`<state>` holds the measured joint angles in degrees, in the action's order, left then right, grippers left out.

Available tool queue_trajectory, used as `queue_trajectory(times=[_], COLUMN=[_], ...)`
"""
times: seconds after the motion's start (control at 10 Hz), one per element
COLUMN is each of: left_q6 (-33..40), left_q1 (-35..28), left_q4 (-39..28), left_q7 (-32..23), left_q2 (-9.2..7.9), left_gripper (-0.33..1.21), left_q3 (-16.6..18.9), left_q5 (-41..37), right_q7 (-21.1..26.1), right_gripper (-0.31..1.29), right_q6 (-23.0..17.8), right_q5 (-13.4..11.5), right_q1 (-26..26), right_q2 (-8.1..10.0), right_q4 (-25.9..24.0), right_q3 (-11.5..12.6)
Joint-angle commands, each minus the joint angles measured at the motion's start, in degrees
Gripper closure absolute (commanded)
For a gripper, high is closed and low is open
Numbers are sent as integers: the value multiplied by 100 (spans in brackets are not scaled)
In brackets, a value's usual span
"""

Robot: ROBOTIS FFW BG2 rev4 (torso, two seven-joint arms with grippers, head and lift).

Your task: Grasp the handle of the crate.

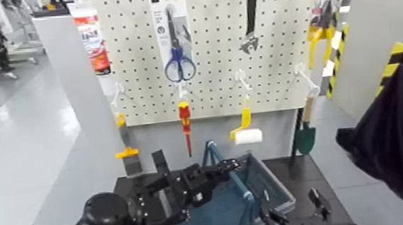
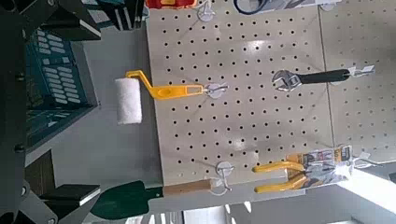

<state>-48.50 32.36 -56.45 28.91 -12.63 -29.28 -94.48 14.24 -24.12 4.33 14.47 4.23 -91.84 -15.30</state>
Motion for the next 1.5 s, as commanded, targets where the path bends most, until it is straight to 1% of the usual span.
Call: queue_trajectory(times=[0.1,0.2,0.4,0.6,1.0,1.2,1.4,1.5], left_q6=[-212,-300,-459,-502,-599,-564,-599,-608], left_q1=[-415,-608,-1118,-1469,-1918,-2076,-2190,-2225], left_q4=[-807,-1061,-1694,-2186,-2951,-3206,-3373,-3391], left_q7=[-193,-316,-685,-992,-1467,-1599,-1687,-1687], left_q2=[-108,-161,-266,-389,-697,-802,-960,-952], left_gripper=[119,119,119,119,119,119,119,119], left_q3=[300,380,713,828,863,916,995,995], left_q5=[0,0,-9,-272,-791,-1011,-1151,-1195], right_q7=[8,26,52,61,167,184,193,210], right_gripper=[14,14,14,14,14,14,14,14], right_q6=[21,30,39,48,39,48,48,56], right_q5=[-11,-11,-37,-64,-143,-160,-187,-222], right_q1=[21,30,38,47,82,82,82,82], right_q2=[-10,-10,-19,-19,-28,-28,-37,-37], right_q4=[-1,-1,8,-1,-10,-18,-18,-27], right_q3=[19,19,27,36,54,45,54,45])
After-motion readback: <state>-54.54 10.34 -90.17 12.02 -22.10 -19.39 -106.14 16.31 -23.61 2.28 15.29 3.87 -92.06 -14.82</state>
